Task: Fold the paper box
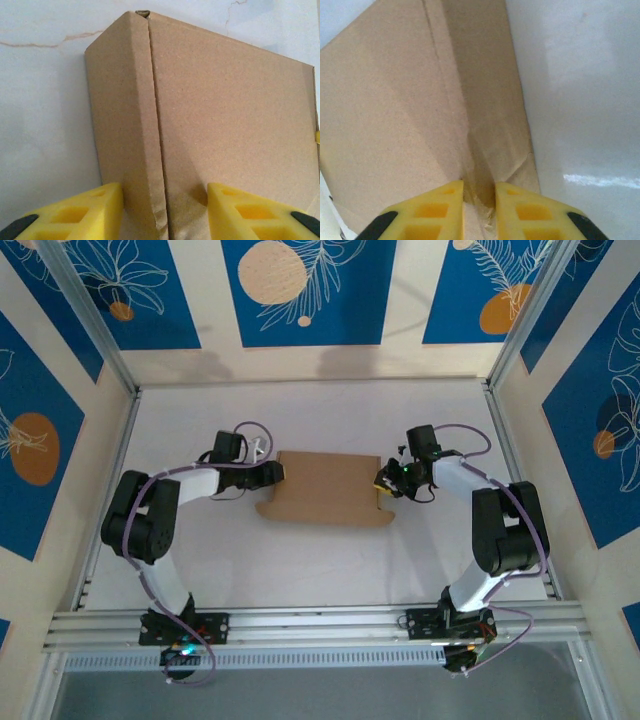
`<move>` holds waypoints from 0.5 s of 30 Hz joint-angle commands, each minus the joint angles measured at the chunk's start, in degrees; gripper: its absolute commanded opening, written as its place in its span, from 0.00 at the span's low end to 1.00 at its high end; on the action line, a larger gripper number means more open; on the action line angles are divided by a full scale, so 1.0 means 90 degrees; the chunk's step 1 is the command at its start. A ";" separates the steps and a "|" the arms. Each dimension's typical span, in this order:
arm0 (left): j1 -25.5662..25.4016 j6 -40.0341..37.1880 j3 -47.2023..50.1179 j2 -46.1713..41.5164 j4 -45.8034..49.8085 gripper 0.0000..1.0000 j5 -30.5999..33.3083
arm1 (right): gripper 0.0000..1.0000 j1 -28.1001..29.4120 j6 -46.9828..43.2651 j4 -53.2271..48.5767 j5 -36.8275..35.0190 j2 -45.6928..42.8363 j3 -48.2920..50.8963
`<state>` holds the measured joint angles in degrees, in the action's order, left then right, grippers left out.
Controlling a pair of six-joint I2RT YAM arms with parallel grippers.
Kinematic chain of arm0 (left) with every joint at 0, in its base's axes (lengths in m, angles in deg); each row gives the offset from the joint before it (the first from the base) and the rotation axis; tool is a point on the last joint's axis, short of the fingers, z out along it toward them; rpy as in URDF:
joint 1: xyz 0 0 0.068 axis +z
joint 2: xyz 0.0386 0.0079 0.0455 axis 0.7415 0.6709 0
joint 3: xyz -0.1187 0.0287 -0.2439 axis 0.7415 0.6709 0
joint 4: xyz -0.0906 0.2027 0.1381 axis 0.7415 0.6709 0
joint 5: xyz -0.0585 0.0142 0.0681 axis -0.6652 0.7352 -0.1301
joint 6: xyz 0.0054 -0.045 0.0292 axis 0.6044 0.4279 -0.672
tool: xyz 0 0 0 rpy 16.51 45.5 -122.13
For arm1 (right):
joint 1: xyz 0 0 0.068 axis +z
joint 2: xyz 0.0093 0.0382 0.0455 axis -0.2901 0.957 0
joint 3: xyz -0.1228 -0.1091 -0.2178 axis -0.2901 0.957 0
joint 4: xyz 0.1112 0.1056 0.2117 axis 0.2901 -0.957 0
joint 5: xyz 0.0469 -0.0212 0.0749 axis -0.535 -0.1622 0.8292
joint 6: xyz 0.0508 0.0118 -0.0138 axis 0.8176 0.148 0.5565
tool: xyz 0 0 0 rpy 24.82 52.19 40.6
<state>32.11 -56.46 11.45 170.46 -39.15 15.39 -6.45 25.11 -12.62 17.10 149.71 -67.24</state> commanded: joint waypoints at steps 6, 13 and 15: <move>0.0021 0.0079 0.0204 0.0500 0.0260 0.34 0.0063 | 0.15 0.0093 0.0054 -0.0090 -0.0124 0.0486 0.0130; 0.0031 -0.0130 0.0144 0.0594 0.0449 0.27 0.0077 | 0.51 -0.0051 -0.0020 -0.0096 -0.0057 0.0089 0.0086; 0.0060 -0.0213 0.0116 0.0623 0.0530 0.26 0.0023 | 0.58 -0.0142 -0.0015 -0.0035 0.0066 0.0005 0.0096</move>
<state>32.73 -56.39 11.12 172.21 -42.24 14.62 -6.93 25.00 -11.73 16.86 150.54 -67.07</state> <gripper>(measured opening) 0.272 0.559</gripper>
